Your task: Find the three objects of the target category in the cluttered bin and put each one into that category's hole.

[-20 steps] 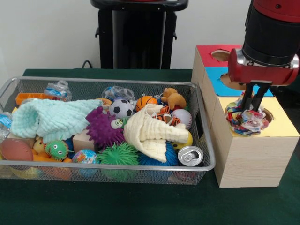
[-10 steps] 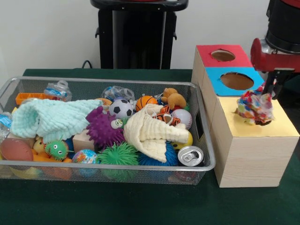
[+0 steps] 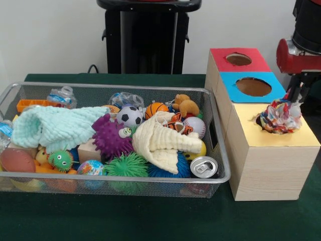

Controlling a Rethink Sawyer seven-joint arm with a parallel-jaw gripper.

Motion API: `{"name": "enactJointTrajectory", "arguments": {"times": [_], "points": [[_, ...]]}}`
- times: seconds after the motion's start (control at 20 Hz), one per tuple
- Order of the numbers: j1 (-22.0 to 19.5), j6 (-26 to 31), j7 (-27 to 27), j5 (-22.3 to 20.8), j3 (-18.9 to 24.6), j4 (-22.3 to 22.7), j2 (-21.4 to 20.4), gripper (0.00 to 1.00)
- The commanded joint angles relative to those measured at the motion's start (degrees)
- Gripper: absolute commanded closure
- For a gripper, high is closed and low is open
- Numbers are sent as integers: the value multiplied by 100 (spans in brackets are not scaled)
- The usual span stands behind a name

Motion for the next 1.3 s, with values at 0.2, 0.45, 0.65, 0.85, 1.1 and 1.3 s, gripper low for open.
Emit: {"name": "enactJointTrajectory", "arguments": {"times": [0.2,0.45,0.65,0.85,1.1,1.3], "points": [[-355,-533,588,15,215,574,277,100],[-411,-437,442,-95,187,410,343,100],[-456,-482,350,-156,197,422,348,100],[-474,-549,326,-223,184,434,361,100],[-462,-552,378,-259,165,342,451,100],[-431,-588,449,-276,140,286,542,100]]}}
